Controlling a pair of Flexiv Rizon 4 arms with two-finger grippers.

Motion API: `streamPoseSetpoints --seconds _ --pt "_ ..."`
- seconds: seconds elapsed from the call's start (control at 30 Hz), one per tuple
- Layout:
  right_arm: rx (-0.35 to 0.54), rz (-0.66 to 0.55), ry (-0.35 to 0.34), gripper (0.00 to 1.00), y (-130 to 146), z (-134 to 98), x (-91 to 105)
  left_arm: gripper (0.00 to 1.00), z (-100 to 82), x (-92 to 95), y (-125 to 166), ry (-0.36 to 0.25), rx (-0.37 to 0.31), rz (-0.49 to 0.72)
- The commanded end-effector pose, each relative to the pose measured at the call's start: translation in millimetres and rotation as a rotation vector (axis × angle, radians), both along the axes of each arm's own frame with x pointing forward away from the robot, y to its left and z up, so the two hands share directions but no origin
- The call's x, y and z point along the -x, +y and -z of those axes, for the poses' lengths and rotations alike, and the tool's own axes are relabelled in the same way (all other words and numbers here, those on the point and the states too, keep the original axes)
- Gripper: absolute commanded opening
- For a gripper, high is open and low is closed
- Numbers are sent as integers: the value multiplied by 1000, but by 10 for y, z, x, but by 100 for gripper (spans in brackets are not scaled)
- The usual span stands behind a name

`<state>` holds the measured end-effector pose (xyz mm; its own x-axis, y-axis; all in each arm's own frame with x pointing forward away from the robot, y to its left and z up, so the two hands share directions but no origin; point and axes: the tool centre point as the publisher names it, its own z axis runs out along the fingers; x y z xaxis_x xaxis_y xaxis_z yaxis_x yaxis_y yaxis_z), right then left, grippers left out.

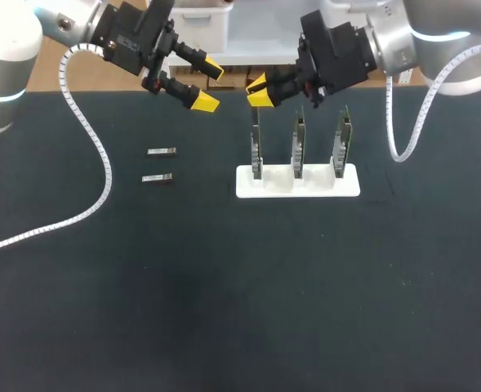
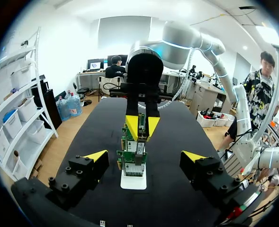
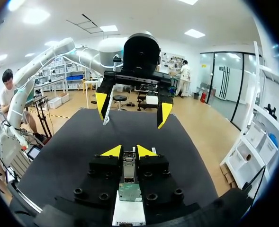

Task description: Pick up the optical module with the left hand, and insert it into the network port with the right hand.

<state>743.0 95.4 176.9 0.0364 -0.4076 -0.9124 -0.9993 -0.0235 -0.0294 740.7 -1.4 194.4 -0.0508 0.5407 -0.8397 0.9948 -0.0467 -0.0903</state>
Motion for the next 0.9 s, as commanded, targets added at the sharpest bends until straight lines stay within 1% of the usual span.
streamPoseSetpoints --seconds 0.03,0.23,0.37,0.9 --pt "1 1 2 0 5 29 -13 100 -11 -4 -5 3 -6 -1" --pt "-15 3 -11 0 -3 -49 -14 100 -11 -4 -5 3 -6 -1" --pt "-15 1 -17 0 -4 -58 -21 100 -11 -4 -5 3 -6 -1" --pt "8 2 2 0 -22 24 9 100 -11 -4 -5 3 -6 -1"
